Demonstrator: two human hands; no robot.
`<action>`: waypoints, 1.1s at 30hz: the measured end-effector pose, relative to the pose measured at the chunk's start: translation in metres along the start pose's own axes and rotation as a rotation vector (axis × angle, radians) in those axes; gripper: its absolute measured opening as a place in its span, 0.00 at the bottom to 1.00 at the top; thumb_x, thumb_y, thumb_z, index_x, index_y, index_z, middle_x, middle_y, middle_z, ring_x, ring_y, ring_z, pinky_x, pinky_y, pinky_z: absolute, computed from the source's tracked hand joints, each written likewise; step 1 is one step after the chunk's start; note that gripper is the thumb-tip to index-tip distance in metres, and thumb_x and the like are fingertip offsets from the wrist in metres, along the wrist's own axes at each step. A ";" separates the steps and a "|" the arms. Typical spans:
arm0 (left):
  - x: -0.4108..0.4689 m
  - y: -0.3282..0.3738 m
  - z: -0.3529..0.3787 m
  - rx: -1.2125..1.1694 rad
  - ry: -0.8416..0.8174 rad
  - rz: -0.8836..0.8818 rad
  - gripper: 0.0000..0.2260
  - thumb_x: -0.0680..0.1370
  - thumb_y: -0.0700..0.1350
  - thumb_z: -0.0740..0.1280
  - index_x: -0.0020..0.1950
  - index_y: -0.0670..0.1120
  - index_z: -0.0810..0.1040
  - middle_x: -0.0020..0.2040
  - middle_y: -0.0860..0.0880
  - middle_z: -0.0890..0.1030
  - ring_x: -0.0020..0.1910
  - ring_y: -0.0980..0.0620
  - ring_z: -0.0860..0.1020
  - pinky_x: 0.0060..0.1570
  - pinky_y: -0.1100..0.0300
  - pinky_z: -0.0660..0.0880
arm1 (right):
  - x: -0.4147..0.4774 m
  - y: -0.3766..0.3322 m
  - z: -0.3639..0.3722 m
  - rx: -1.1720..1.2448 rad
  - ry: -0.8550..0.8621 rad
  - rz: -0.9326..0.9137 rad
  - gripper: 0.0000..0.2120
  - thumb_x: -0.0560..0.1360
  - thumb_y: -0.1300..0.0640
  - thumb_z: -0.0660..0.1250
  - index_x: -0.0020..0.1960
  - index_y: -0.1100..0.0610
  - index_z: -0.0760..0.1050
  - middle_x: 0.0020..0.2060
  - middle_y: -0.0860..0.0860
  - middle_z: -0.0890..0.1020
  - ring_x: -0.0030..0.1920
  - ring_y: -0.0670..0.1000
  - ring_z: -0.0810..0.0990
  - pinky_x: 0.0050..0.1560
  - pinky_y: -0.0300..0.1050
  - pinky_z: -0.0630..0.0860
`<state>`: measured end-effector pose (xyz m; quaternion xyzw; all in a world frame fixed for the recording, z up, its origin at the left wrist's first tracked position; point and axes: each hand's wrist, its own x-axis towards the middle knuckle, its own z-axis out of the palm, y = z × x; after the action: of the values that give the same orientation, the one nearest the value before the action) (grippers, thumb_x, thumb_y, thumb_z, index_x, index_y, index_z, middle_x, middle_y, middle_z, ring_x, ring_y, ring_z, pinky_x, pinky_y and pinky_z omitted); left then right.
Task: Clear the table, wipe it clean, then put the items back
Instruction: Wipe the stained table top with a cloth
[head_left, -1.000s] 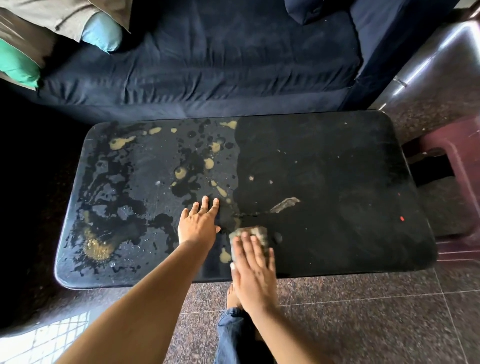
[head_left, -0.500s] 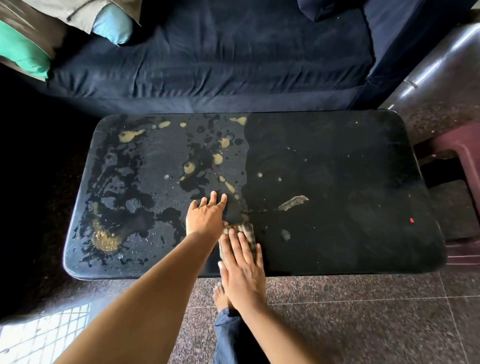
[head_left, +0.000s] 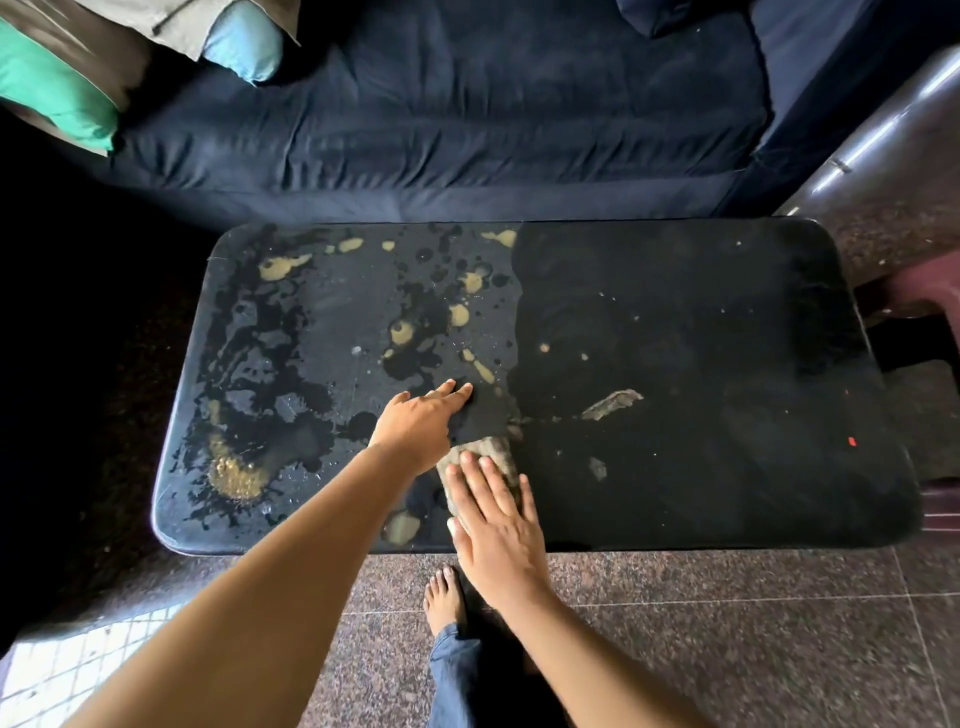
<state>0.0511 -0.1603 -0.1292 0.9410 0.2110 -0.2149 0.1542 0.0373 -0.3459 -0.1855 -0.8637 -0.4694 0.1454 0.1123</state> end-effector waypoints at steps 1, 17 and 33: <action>-0.003 -0.006 0.003 -0.038 0.025 0.016 0.30 0.78 0.39 0.57 0.78 0.54 0.51 0.78 0.53 0.55 0.73 0.52 0.63 0.72 0.54 0.56 | -0.003 0.012 -0.001 -0.056 -0.034 -0.163 0.28 0.77 0.45 0.55 0.76 0.47 0.57 0.75 0.46 0.60 0.74 0.48 0.59 0.69 0.59 0.65; -0.024 -0.038 0.013 -0.157 0.178 -0.404 0.35 0.78 0.53 0.65 0.78 0.47 0.49 0.78 0.44 0.51 0.77 0.46 0.51 0.74 0.53 0.54 | 0.025 0.062 -0.020 -0.232 -0.136 -0.537 0.31 0.77 0.46 0.55 0.77 0.46 0.49 0.77 0.45 0.54 0.76 0.46 0.53 0.71 0.55 0.53; -0.011 -0.033 0.002 -0.100 -0.005 -0.488 0.42 0.76 0.56 0.66 0.78 0.45 0.42 0.78 0.42 0.44 0.77 0.44 0.47 0.74 0.50 0.53 | 0.073 0.072 -0.034 -0.164 0.010 -0.006 0.29 0.77 0.45 0.50 0.77 0.46 0.53 0.76 0.45 0.57 0.75 0.47 0.55 0.71 0.59 0.62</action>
<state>0.0261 -0.1365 -0.1323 0.8527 0.4422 -0.2374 0.1448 0.1428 -0.3251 -0.1883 -0.8693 -0.4817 0.1018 0.0440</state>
